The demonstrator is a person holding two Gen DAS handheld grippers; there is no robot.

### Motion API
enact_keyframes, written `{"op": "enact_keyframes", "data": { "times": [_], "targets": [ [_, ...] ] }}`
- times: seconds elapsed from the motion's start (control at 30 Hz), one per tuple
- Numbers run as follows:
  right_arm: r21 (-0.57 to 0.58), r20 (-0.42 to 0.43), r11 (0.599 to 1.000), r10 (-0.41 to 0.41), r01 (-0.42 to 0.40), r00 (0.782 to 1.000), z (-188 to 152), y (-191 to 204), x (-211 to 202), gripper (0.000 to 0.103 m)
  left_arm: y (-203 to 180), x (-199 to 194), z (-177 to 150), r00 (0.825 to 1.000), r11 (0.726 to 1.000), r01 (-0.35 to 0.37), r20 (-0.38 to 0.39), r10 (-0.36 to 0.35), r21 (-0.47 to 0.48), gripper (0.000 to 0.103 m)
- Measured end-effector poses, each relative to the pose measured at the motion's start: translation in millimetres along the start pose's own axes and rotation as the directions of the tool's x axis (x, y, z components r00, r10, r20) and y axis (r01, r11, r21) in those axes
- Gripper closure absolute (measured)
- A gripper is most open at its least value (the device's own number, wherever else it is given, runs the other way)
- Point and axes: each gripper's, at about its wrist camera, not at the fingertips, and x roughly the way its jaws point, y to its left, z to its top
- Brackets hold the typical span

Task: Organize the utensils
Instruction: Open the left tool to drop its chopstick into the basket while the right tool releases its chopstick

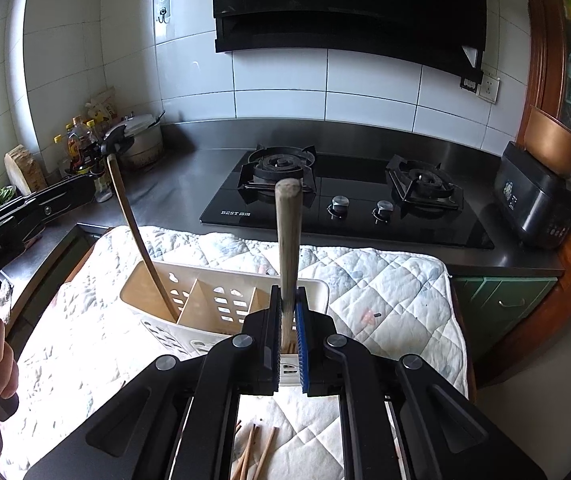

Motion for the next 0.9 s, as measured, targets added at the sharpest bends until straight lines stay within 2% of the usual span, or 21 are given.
{"op": "enact_keyframes", "data": {
  "times": [0.17, 0.2, 0.27, 0.3, 0.43, 0.5, 0.63, 0.9],
  "targets": [
    [0.006, 0.01, 1.0, 0.0, 0.0, 1.0, -1, -1, -3, 0.094, 5, -9, -5, 1.0, 1.0, -0.006, -0.003, 0.006, -0.011, 0.093],
    [0.007, 0.014, 1.0, 0.0, 0.0, 1.0, -1, -1, -5, 0.09, 6, -12, -6, 1.0, 1.0, -0.006, -0.003, 0.006, -0.015, 0.092],
    [0.006, 0.027, 1.0, -0.011, 0.011, 1.0, -2, -1, -11, 0.081, 7, -18, -9, 1.0, 1.0, -0.024, -0.004, 0.024, -0.016, 0.072],
    [0.003, 0.033, 1.0, -0.018, 0.018, 0.999, -3, -1, -14, 0.08, 7, -22, -11, 1.0, 1.0, -0.028, -0.002, 0.028, -0.013, 0.069],
    [-0.005, 0.065, 0.999, -0.033, 0.034, 0.997, -7, -1, -35, 0.079, 6, -41, -24, 0.999, 0.999, -0.035, -0.018, 0.035, 0.003, 0.069],
    [-0.016, 0.09, 0.999, -0.046, 0.047, 0.995, -12, 1, -50, 0.076, 6, -53, -31, 0.999, 0.999, -0.035, -0.022, 0.035, 0.008, 0.069],
    [-0.044, 0.127, 0.997, -0.057, 0.063, 0.99, -29, 9, -80, 0.075, 4, -78, -49, 0.998, 0.999, -0.049, -0.039, 0.049, 0.002, 0.063],
    [-0.04, 0.125, 0.999, 0.002, 0.003, 0.992, -99, 28, -118, 0.074, -1, -116, -114, 0.99, 0.997, -0.077, -0.118, 0.073, -0.024, 0.063]
  ]
}}
